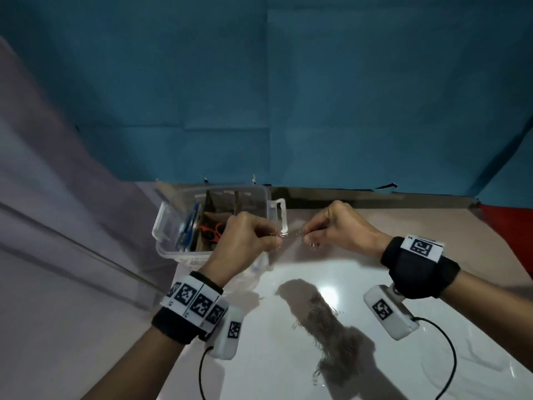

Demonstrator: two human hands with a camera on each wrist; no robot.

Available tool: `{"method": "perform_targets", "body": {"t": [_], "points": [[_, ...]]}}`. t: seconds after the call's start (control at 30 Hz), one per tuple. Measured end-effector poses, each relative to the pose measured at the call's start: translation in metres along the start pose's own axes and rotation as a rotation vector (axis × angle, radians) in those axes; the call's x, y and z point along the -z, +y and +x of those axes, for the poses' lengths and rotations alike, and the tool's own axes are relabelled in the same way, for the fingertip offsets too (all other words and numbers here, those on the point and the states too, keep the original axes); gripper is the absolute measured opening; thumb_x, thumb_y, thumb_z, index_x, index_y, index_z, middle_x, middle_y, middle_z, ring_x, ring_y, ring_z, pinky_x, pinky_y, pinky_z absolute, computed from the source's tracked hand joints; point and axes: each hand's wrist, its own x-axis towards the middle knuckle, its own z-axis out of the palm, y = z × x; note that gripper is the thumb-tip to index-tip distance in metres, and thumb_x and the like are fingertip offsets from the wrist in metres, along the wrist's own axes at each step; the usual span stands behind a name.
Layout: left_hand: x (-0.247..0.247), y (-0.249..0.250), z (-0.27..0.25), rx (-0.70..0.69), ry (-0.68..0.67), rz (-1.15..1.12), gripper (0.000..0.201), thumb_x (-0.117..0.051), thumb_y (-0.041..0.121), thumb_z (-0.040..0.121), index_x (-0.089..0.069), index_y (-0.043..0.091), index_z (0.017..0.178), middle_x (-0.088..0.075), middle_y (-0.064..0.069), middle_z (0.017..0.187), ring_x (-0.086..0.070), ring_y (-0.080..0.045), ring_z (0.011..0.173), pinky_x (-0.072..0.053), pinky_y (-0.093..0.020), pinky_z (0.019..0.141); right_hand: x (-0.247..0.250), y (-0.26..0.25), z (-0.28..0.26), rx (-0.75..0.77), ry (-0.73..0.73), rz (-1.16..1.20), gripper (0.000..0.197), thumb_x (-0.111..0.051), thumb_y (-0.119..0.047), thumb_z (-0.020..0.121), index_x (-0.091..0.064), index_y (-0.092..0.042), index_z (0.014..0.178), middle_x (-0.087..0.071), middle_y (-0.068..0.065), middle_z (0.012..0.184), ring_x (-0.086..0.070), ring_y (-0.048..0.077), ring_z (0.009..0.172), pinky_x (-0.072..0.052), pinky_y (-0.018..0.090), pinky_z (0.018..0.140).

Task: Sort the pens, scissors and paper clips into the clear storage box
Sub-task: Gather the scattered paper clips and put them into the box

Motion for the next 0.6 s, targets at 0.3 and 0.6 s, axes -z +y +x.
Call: {"method": "perform_targets", "body": {"t": [0.3, 0.6], "points": [[0.084, -0.058, 0.065, 0.181, 0.294, 0.024, 0.017, -0.086, 0.013, 0.075, -0.082, 0.006, 0.09, -0.078, -0.007, 0.089, -0.074, -0.017, 0.086, -0.052, -0.014, 0.068, -0.035, -0.054, 0.11, -0.029, 0.092, 0.098, 0.016, -0.085, -0.011, 0.074, -0.08, -0.006, 0.087, -0.077, 0.007, 0.081, -0.069, 0.01, 0.068, -0.055, 0.02, 0.066], [0.077, -0.125, 0.117, 0.466, 0.359, 0.008, 0.047, -0.074, 0.048, 0.055, -0.079, 0.02, 0.093, -0.078, -0.006, 0.088, -0.074, -0.023, 0.087, -0.06, -0.04, 0.084, -0.098, -0.084, 0.199, -0.185, 0.205, 0.063, 0.014, -0.079, -0.014, 0.078, -0.08, -0.008, 0.09, -0.077, 0.011, 0.096, -0.072, 0.024, 0.093, -0.057, 0.03, 0.086]]}}
